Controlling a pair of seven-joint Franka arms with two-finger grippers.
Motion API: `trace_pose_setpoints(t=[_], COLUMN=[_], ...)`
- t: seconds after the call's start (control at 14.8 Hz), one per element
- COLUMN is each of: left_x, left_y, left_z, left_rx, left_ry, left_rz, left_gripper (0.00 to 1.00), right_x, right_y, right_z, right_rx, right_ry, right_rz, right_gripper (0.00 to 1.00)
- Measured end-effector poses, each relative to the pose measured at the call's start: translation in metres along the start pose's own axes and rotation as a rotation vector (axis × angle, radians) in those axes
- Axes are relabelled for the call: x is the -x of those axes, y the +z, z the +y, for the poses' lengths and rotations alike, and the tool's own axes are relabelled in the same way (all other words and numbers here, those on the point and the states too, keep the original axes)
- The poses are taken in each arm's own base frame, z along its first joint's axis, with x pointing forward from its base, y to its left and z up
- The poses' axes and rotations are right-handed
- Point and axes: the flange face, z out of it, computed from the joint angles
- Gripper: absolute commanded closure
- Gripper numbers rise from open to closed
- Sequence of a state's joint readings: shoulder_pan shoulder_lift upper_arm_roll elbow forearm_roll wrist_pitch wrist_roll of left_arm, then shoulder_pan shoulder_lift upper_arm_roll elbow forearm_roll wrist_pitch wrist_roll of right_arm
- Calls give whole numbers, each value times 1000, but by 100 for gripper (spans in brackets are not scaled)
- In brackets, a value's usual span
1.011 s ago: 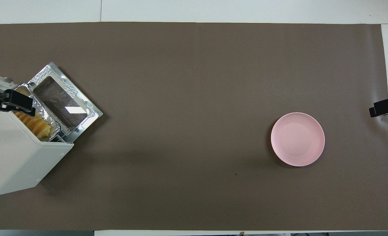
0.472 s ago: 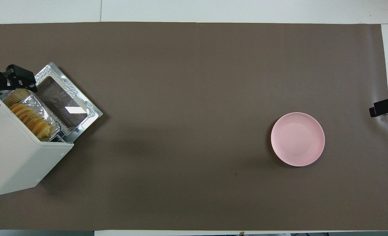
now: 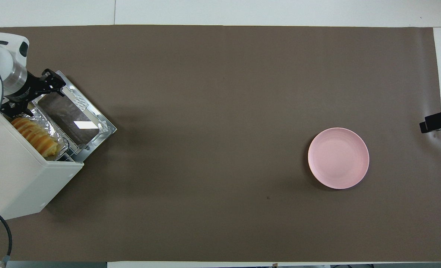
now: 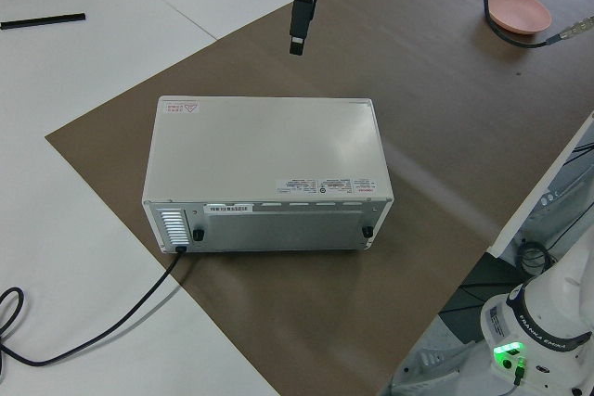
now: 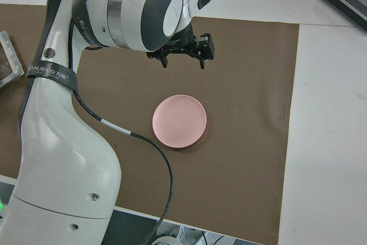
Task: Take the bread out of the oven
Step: 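Reach the left gripper into the oven and grasp the foil tray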
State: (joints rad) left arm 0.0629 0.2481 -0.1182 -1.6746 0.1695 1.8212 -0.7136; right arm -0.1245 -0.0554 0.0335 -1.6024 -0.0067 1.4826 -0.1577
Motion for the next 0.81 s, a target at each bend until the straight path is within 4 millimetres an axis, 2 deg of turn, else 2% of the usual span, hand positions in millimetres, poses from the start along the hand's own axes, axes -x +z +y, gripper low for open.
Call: trace_pose_setpoints(t=[0.34, 0.47, 0.61, 0.74, 0.81], left_x=[19, 27, 30, 30, 29], left_y=[41, 60, 68, 70, 71], left_z=[-5, -6, -6, -10, -13], left_rx=[3, 4, 3, -2, -3], left_ry=[13, 21, 24, 23, 21], left_rz=[4, 2, -2, -4, -5], left_gripper=[2, 21, 40, 87, 100], right_x=[0, 0, 0, 0, 0], right_y=[0, 0, 0, 0, 0], right_z=[0, 0, 0, 0, 0], right_rx=[0, 0, 0, 0, 0], right_ry=[0, 0, 0, 0, 0], right_rz=[0, 0, 0, 0, 0], right_gripper=[0, 0, 0, 0, 0])
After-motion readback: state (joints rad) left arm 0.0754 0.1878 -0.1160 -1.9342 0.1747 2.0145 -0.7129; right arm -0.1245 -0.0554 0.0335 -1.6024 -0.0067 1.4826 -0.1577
